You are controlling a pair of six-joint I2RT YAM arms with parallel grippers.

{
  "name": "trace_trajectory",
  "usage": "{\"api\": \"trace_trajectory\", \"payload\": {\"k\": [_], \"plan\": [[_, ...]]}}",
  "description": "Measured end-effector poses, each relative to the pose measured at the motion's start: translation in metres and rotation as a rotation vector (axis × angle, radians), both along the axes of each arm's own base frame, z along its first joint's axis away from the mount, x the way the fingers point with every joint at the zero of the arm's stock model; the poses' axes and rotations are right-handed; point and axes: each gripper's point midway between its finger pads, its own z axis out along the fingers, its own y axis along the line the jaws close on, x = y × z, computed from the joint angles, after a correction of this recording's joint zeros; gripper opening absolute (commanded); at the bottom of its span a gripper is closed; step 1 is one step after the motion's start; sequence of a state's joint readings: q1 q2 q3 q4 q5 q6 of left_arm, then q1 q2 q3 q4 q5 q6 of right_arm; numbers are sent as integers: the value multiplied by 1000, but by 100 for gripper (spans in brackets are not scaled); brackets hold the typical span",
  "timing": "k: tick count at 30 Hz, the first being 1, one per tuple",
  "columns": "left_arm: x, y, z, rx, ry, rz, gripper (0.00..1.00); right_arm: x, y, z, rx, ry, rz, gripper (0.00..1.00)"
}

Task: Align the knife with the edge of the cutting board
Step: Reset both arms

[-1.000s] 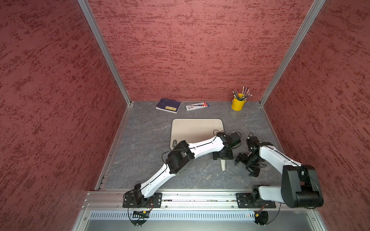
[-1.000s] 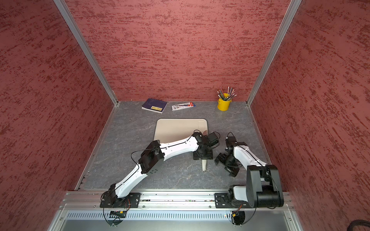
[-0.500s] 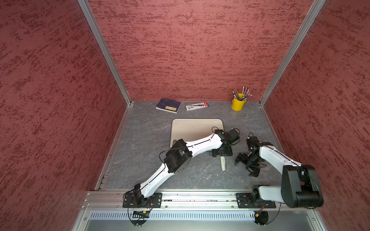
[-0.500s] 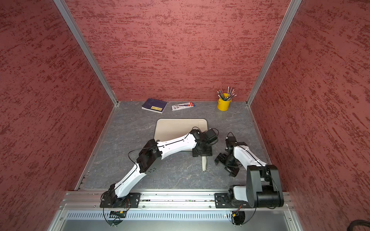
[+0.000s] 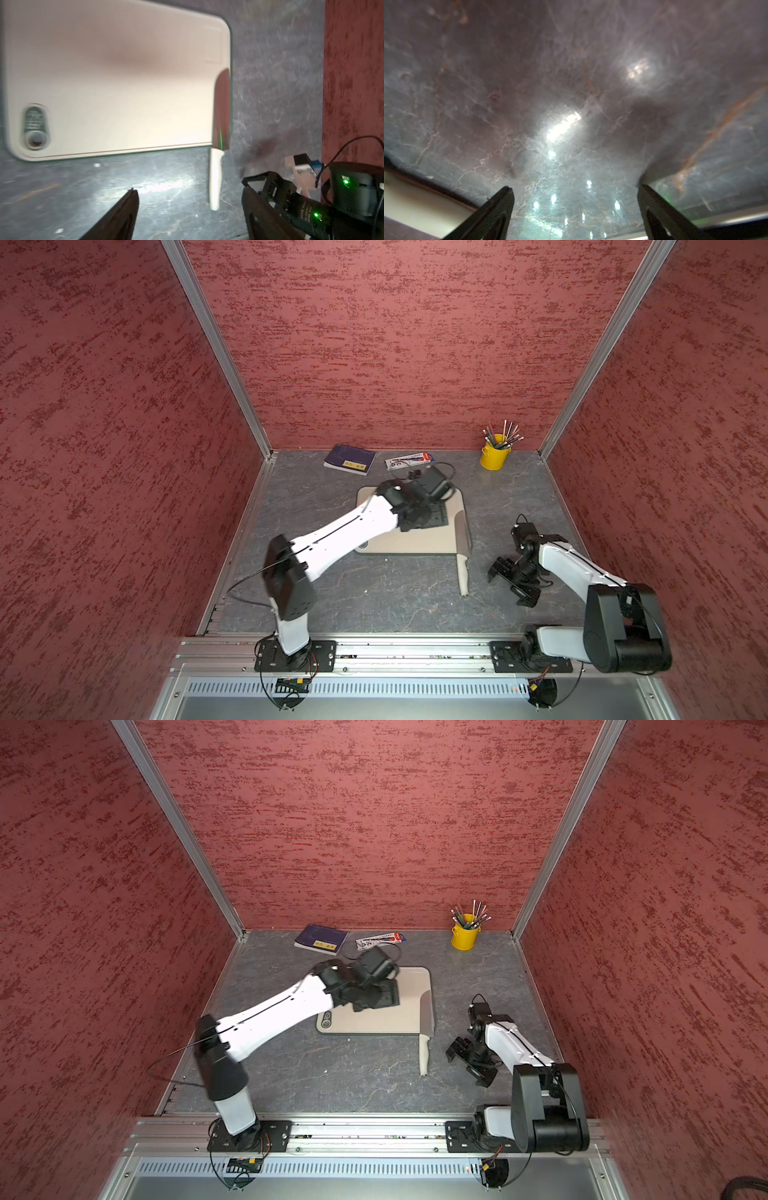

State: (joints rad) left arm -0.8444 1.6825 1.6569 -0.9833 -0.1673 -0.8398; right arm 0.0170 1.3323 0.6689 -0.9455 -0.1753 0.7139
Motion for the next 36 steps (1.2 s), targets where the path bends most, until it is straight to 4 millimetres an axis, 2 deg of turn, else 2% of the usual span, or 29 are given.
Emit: {"api": "trace_trajectory", "payload": {"k": [2, 4, 6, 10, 13, 16, 20, 24, 29, 33, 36], "plan": [[4, 62, 6, -10, -49, 108, 89, 13, -2, 9, -10, -34, -16, 98], [4, 126, 4, 9, -121, 219, 97, 29, -4, 19, -24, -79, -28, 98], [-8, 171, -1, 45, -217, 273, 100, 48, -7, 32, -45, -131, -39, 98], [-23, 218, -18, 127, -413, 286, 100, 79, -14, 50, -82, -247, -58, 98], [-17, 253, -40, 219, -458, 348, 100, 102, -20, 67, -124, -403, -69, 98], [-5, 282, -66, 308, -426, 393, 100, 121, -26, 95, -218, -658, -39, 98], [15, 308, -86, 367, -405, 408, 100, 133, -35, 117, -390, -912, 86, 98], [36, 317, -95, 364, -441, 376, 100, 150, -42, 116, -542, -1007, 244, 98], [69, 322, -115, 343, -498, 337, 100, 182, -41, 101, -656, -1056, 390, 98], [86, 316, -136, 363, -497, 261, 100, 209, -37, 84, -701, -1088, 450, 98], [97, 311, -136, 354, -543, 213, 100, 217, -37, 63, -717, -1069, 488, 98]]}}
